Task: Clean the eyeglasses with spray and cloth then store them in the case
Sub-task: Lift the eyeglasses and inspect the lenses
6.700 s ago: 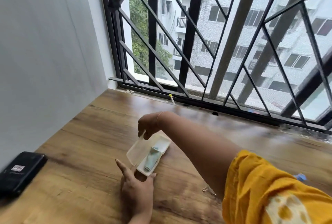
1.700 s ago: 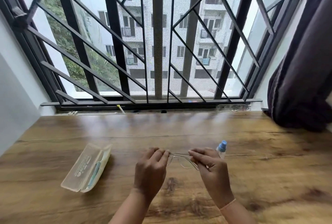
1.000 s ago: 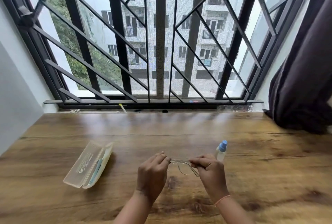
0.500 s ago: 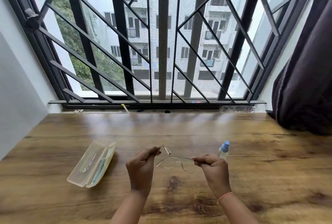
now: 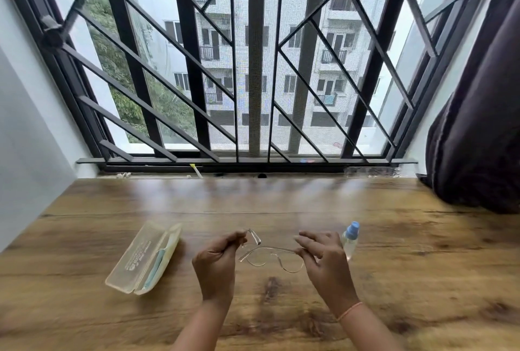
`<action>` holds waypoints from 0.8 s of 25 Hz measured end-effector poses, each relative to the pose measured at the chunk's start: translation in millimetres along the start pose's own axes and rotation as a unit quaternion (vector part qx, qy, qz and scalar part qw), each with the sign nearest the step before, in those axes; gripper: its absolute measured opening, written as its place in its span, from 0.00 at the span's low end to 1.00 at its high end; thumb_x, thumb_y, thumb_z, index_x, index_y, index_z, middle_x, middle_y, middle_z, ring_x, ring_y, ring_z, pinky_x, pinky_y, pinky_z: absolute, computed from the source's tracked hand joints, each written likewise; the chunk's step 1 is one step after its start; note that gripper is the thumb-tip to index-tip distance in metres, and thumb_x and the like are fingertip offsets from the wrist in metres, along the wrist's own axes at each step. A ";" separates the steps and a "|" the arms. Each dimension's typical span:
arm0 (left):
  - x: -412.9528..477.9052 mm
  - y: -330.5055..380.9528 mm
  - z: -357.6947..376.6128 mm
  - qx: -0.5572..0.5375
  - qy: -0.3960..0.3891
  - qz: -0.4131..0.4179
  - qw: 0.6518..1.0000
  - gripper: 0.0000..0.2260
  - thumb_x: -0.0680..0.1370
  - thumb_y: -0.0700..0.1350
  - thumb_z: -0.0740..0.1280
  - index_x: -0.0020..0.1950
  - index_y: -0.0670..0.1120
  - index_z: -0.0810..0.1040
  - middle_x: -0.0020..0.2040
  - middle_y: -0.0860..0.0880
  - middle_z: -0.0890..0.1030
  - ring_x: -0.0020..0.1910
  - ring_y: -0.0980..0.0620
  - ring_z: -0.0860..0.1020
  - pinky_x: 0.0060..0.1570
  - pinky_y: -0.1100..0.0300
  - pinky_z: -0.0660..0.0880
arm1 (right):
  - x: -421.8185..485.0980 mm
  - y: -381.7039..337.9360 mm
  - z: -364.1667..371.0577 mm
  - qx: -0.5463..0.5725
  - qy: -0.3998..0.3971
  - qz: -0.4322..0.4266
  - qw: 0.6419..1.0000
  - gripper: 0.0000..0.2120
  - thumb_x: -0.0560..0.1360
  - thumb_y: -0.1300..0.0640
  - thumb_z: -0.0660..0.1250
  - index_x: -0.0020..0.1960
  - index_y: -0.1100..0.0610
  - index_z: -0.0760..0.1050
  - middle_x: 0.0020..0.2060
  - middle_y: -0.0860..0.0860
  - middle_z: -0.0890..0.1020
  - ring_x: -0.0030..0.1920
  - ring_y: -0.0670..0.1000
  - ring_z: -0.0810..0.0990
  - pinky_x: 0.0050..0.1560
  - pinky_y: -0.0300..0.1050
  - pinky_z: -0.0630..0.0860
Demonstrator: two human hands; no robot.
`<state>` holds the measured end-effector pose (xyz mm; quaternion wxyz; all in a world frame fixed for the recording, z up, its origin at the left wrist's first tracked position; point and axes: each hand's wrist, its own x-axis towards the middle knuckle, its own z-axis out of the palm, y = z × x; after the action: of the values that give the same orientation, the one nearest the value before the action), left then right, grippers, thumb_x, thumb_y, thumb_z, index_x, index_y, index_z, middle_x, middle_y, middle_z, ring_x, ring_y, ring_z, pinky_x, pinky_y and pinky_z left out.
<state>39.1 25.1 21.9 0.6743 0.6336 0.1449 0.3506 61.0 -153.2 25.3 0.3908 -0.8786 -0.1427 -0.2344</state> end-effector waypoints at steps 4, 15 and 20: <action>-3.0 0.7 1.7 0.034 0.005 0.010 0.999 0.15 0.65 0.24 0.69 0.42 0.43 0.83 0.33 0.54 0.83 0.34 0.65 0.80 0.38 0.75 0.74 | 8.6 -28.2 10.2 -0.156 -0.016 -0.208 0.966 0.07 0.65 0.58 0.74 0.43 0.53 0.82 0.40 0.45 0.83 0.43 0.51 0.74 0.45 0.43 0.67; -2.7 9.9 -0.8 0.033 0.013 0.003 0.999 0.14 0.66 0.24 0.69 0.42 0.41 0.83 0.37 0.47 0.83 0.33 0.64 0.80 0.38 0.74 0.74 | 23.3 -44.9 22.9 -0.195 -0.139 -0.199 0.950 0.08 0.55 0.57 0.79 0.29 0.50 0.81 0.27 0.42 0.78 0.35 0.47 0.76 0.38 0.37 0.73; -6.0 11.9 3.6 0.041 0.009 0.003 0.999 0.15 0.66 0.24 0.69 0.41 0.42 0.83 0.36 0.46 0.83 0.33 0.64 0.80 0.38 0.75 0.74 | 21.5 -46.4 25.7 -0.218 -0.156 -0.218 0.939 0.08 0.54 0.56 0.79 0.27 0.51 0.79 0.25 0.43 0.78 0.34 0.47 0.77 0.33 0.40 0.75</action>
<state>33.7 17.8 32.3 0.6455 0.6577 0.1633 0.3523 66.8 -102.0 50.3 0.1022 -0.9152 -0.3349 -0.1992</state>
